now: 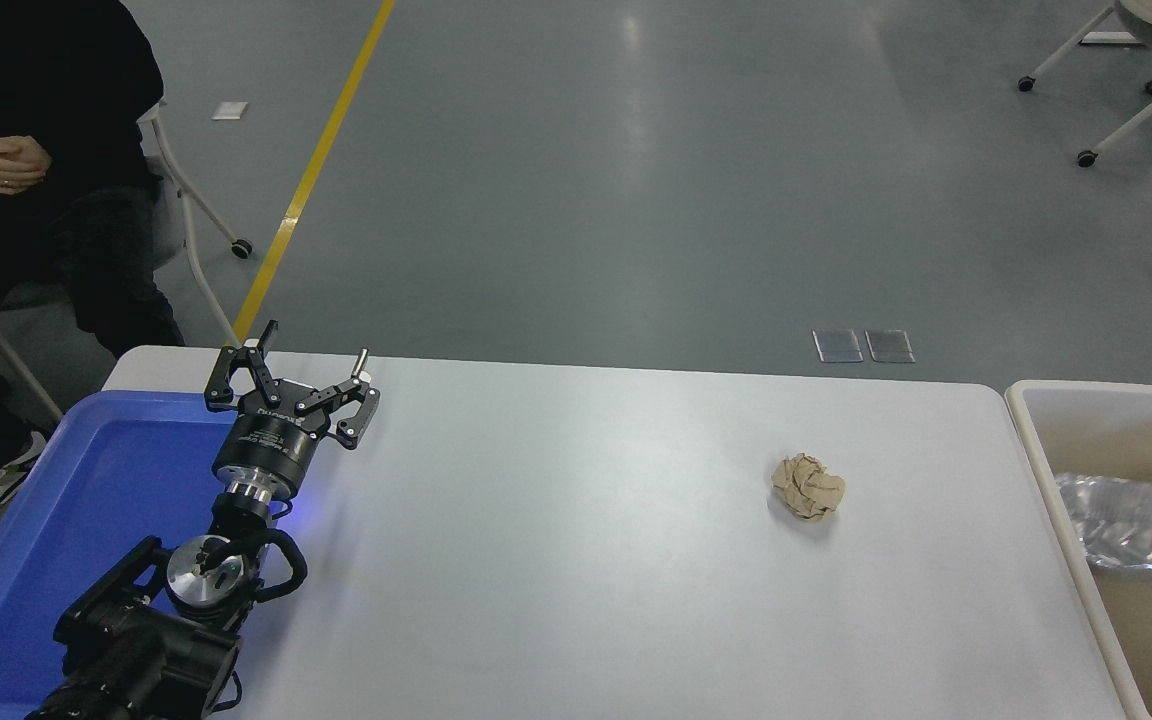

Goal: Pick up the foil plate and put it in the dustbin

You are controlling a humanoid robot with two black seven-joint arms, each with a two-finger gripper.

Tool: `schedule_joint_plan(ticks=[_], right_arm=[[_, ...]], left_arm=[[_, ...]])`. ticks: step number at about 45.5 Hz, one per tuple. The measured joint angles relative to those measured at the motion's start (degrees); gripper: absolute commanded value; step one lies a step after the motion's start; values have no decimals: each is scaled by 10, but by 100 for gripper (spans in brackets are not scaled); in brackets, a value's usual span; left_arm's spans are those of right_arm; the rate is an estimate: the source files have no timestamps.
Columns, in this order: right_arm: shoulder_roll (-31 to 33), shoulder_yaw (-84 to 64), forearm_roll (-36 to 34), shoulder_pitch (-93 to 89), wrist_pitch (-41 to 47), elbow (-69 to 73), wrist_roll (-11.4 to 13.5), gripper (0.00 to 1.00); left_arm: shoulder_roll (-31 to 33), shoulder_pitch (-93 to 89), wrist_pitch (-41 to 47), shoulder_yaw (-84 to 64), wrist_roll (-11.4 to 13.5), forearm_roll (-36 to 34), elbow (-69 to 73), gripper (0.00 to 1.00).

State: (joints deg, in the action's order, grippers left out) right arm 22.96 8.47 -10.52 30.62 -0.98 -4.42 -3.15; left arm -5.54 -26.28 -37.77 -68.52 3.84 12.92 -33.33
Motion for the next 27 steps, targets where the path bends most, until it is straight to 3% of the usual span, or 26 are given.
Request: schedule_joint_plan(ticks=[14, 27], right_arm=[[25, -8, 6, 55, 24, 0, 5, 100], [90, -61, 9, 159, 100, 27, 22, 100]], left_arm=[[0, 0, 0, 0, 0, 0, 0, 99], [0, 0, 0, 0, 0, 0, 0, 99]])
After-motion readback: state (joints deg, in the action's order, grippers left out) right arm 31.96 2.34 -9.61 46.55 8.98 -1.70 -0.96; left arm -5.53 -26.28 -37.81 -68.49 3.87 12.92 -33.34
